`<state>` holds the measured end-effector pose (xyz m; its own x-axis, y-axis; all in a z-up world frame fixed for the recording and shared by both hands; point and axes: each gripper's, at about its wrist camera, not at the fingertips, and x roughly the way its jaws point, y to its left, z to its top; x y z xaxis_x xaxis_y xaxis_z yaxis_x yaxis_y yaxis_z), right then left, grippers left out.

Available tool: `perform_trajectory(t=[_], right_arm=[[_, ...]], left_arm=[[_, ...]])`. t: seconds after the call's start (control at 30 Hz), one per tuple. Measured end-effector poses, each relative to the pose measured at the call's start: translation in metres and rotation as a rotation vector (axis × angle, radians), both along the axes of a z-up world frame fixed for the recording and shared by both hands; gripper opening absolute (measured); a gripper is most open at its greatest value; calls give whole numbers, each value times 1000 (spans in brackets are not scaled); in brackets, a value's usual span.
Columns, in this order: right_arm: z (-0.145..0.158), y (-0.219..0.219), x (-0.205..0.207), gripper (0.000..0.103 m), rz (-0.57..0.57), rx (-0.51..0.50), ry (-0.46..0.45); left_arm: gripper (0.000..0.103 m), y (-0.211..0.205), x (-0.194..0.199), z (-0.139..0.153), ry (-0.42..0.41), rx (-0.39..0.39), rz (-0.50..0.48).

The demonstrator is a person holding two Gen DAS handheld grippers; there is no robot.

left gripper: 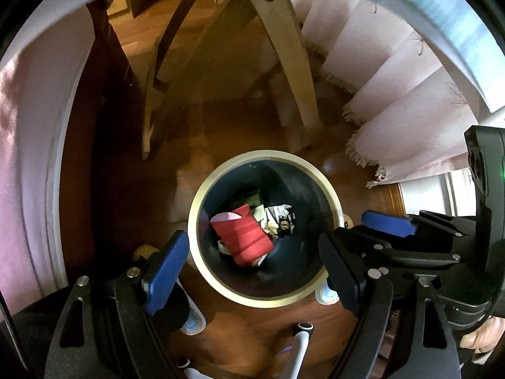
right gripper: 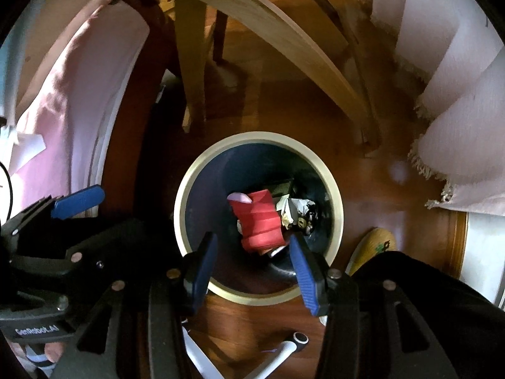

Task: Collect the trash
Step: 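Raise both tools from the bin back toward the table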

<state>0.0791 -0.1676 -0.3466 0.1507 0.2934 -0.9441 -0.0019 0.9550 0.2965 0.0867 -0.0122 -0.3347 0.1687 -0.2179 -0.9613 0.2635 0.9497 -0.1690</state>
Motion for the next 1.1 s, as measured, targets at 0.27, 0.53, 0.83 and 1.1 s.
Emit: perform_trajectory(t=[0.27, 0.53, 0.83, 1.1], right_arm=[[45, -17, -16, 48, -52, 85, -52], [138, -28, -47, 48, -3, 98, -282], [259, -25, -57, 48, 107, 65, -575], [343, -41, -26, 48, 103, 13, -749]], left_arm=[[83, 3, -28, 48, -14, -68, -51], [83, 13, -48, 124, -124, -64, -142], [94, 17, -25, 247, -359, -138, -159], [94, 0, 23, 341, -486, -160, -113]])
